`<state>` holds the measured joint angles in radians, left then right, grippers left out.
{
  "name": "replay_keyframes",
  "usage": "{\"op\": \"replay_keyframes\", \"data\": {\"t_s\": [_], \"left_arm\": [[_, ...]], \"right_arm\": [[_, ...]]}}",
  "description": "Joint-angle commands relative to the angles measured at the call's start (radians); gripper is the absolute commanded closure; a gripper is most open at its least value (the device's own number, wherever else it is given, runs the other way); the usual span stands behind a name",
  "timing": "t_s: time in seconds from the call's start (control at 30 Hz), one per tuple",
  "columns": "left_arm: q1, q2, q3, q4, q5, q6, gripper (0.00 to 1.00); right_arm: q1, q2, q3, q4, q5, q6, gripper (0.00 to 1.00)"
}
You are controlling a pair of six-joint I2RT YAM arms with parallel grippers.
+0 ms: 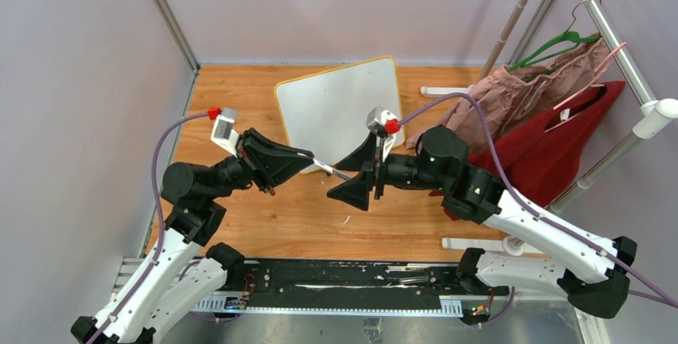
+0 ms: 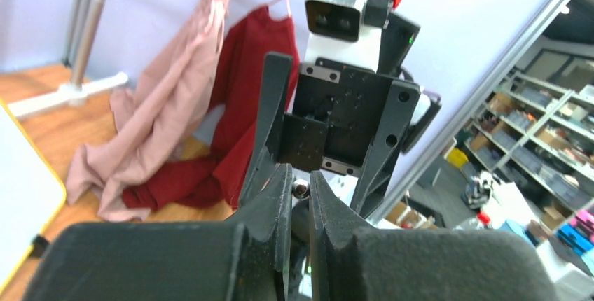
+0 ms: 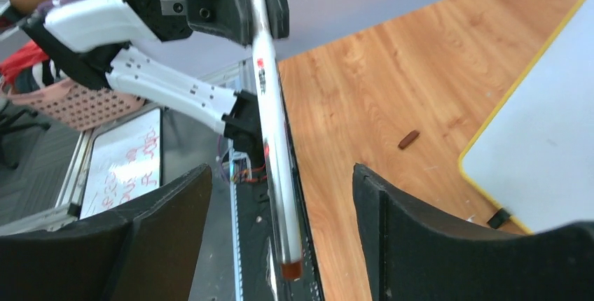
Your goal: Write a sentence on the whiteboard
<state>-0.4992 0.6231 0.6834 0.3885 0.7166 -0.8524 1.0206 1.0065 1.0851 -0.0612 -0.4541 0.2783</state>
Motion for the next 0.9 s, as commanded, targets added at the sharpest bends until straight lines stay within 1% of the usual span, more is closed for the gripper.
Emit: {"op": "replay_keyframes", "data": {"t_s": [0.0,0.1,0.27,0.4,0.53,0.87], "left_arm": [[-0.004,-0.006,0.051,0.146,-0.165,-0.089,1.0],[-0.004,-0.006,0.02,0.269,-0.255,-0.157,1.0],[-0.004,0.003,-0.041,0.443,-0.371,-0.249,1.0],[-0.004,0.0,-0.053,0.455,-0.41,-0.266,1.0],[-0.004,-0.011,-0.074,0.455,-0.448,-0.277,1.0],[-0.004,-0.011,-0.115,0.455,-0.484,-0.311,1.0]], "right_arm": [[-0.011,-0.076,0.0,0.15,0.119,0.046,0.23],[-0.011,-0.086,-0.016,0.27,0.145,0.099,0.23],[-0.013,-0.032,0.001,0.425,0.165,0.205,0.22],[-0.013,0.051,0.059,0.482,0.134,0.265,0.22],[-0.014,0.106,0.085,0.541,0.132,0.304,0.25],[-0.036,0.127,0.1,0.56,0.144,0.34,0.34]]}}
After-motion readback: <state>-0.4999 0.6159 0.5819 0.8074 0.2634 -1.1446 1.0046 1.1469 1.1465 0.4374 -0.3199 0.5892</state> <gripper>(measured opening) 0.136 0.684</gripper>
